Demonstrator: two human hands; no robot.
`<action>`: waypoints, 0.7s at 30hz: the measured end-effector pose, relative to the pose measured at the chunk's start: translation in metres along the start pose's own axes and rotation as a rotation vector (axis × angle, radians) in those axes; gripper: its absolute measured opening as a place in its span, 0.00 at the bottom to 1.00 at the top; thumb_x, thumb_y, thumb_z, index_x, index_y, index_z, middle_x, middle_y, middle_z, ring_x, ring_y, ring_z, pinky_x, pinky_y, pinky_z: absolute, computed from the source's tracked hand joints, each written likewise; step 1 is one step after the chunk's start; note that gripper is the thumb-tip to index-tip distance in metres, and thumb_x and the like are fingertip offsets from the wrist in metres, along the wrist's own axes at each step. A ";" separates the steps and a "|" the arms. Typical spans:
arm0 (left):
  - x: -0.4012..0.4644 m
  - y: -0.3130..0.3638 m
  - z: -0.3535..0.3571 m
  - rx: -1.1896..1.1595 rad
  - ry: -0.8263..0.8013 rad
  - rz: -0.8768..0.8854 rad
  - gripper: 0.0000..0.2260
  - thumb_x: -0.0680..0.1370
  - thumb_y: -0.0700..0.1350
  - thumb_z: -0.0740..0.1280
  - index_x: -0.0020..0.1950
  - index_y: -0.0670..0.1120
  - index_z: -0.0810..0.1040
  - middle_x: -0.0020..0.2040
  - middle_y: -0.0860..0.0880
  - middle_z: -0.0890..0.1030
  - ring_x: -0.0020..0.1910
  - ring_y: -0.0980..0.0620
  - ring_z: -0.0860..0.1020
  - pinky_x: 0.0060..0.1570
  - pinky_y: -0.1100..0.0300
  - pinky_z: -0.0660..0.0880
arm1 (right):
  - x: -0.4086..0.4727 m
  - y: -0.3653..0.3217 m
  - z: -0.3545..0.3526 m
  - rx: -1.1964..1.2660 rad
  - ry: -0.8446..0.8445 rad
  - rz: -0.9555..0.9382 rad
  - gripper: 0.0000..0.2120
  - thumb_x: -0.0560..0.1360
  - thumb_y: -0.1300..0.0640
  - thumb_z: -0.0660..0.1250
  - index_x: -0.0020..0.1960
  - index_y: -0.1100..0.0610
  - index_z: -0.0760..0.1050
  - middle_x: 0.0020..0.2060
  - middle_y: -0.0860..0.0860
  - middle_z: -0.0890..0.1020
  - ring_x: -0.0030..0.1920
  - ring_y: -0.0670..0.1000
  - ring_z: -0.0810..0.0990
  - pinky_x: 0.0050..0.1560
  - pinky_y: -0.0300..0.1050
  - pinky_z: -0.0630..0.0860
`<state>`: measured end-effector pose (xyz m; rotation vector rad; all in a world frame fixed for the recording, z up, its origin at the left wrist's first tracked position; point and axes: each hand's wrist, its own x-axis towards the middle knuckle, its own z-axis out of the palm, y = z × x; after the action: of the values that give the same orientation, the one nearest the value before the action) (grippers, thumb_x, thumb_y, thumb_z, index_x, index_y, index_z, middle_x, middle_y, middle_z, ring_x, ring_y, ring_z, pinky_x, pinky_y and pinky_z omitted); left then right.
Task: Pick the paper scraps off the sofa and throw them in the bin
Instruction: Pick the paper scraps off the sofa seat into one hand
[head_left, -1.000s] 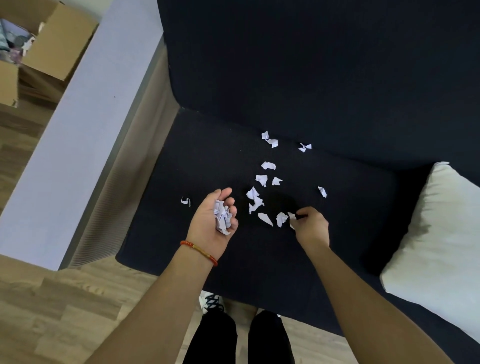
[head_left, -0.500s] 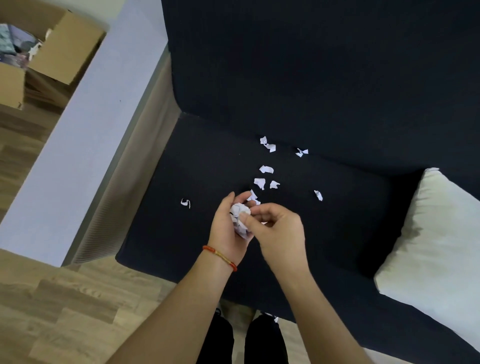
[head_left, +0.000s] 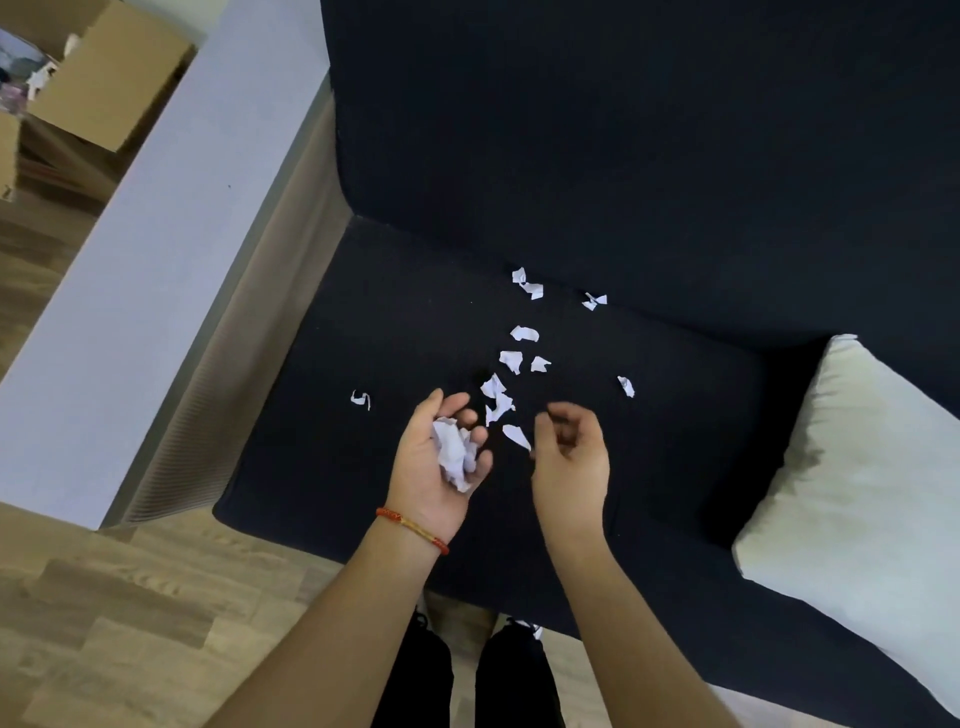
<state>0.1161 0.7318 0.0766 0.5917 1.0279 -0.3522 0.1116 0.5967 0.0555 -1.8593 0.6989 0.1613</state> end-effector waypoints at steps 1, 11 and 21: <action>0.000 0.000 -0.005 0.001 0.002 0.006 0.10 0.82 0.55 0.67 0.48 0.50 0.82 0.39 0.54 0.80 0.34 0.57 0.79 0.33 0.62 0.76 | 0.009 0.016 -0.001 -0.038 0.019 0.069 0.06 0.80 0.51 0.70 0.54 0.42 0.76 0.48 0.47 0.84 0.47 0.53 0.85 0.51 0.55 0.84; 0.001 0.015 -0.041 -0.023 0.047 0.030 0.10 0.82 0.55 0.67 0.49 0.50 0.83 0.39 0.53 0.81 0.35 0.56 0.79 0.32 0.62 0.76 | 0.057 0.070 0.006 -0.466 -0.078 0.092 0.18 0.81 0.54 0.70 0.69 0.50 0.73 0.60 0.51 0.74 0.41 0.43 0.74 0.42 0.46 0.76; -0.001 0.017 -0.045 -0.046 0.047 0.026 0.10 0.82 0.54 0.67 0.47 0.51 0.83 0.39 0.53 0.81 0.35 0.56 0.80 0.33 0.61 0.77 | 0.071 0.076 0.009 -0.416 -0.085 0.084 0.06 0.81 0.62 0.68 0.56 0.57 0.81 0.48 0.49 0.82 0.46 0.51 0.83 0.38 0.40 0.76</action>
<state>0.0936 0.7722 0.0653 0.5735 1.0697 -0.2921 0.1310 0.5588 -0.0403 -2.2023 0.7244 0.4668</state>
